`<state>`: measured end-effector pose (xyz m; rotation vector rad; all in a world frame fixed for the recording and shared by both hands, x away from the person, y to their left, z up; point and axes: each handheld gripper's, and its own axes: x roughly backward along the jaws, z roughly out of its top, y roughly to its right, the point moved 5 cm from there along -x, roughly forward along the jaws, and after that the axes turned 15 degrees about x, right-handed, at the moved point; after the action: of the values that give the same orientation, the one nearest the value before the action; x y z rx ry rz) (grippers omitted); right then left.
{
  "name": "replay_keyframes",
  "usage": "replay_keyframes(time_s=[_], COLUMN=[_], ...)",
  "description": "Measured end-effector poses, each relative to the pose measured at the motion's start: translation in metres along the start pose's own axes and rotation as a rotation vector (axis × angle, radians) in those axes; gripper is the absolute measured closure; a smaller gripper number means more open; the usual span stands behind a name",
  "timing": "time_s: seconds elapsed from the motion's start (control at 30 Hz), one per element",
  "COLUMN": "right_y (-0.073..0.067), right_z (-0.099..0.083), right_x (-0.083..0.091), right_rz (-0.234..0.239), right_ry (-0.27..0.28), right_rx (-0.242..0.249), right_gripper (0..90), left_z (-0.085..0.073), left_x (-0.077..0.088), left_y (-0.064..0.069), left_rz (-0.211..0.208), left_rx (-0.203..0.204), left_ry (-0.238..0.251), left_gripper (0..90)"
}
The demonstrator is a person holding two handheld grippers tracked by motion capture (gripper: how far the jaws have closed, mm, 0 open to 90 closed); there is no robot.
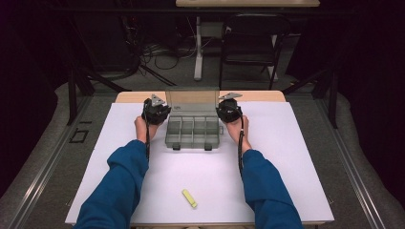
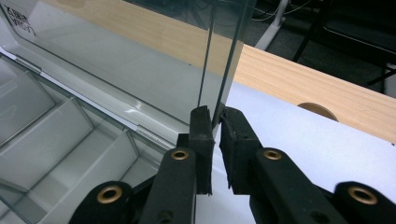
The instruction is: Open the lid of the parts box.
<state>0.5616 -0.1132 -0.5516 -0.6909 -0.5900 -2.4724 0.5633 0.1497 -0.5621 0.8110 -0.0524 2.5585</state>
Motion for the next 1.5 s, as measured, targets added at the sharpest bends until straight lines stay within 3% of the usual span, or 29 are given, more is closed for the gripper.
replay_keyframes(time_s=[0.7,1.07,1.33,1.4,1.5], right_y=[-0.001,-0.002,-0.001,-0.001,-0.001], right_z=[-0.006,-0.009,-0.008,-0.007,-0.005], right_x=[-0.008,-0.011,-0.010,-0.009,-0.003], right_rz=[0.006,0.004,0.001,0.003,0.037], right_ry=[-0.020,-0.029,-0.027,-0.030,-0.020], right_rx=[-0.008,-0.016,-0.014,-0.010,-0.010], right_gripper=[82.0,78.8,70.4,65.5,56.6], left_z=[-0.006,-0.007,-0.007,-0.006,-0.005], left_x=[-0.007,-0.008,-0.007,-0.004,0.001], left_y=[0.000,-0.002,-0.008,-0.011,-0.016], left_rz=[0.012,0.031,0.069,0.101,0.114], left_rx=[0.001,-0.001,0.002,0.003,0.026], left_ry=[-0.029,-0.023,-0.013,-0.019,-0.025], left_gripper=[79.8,73.7,60.8,50.4,36.6])
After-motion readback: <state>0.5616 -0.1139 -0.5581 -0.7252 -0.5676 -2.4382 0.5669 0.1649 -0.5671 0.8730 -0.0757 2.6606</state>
